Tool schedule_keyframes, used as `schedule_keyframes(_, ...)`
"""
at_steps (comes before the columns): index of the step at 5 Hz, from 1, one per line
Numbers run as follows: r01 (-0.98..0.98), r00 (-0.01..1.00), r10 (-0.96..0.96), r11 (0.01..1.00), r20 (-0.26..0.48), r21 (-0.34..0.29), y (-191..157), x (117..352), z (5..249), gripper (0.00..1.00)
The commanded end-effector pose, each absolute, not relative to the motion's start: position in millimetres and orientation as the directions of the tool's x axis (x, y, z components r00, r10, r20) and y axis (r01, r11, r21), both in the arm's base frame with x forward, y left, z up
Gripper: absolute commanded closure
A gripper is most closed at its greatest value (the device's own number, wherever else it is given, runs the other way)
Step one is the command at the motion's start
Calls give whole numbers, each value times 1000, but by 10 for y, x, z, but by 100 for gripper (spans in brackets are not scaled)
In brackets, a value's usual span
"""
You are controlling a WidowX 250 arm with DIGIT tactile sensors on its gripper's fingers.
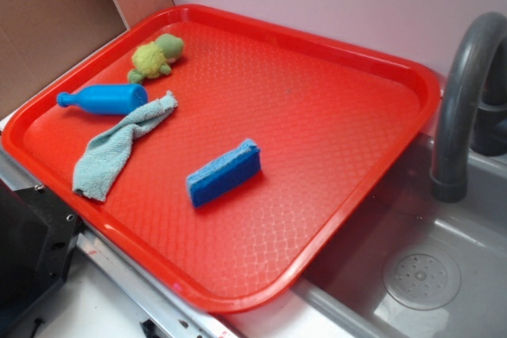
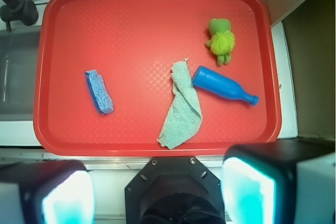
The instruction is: Grab the green animal.
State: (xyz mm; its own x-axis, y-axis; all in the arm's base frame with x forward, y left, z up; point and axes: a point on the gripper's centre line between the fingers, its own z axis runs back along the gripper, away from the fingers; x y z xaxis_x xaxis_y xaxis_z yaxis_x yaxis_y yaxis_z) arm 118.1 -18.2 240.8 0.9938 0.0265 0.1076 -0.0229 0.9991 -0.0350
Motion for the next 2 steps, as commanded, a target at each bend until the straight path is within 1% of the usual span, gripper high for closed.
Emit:
schedule_keyframes(1,-23,994,27,999,108,-35,-182,1181,2408,0)
schedule_keyframes(2,-61,982,63,998,177,-19,-153,1284,2292,0)
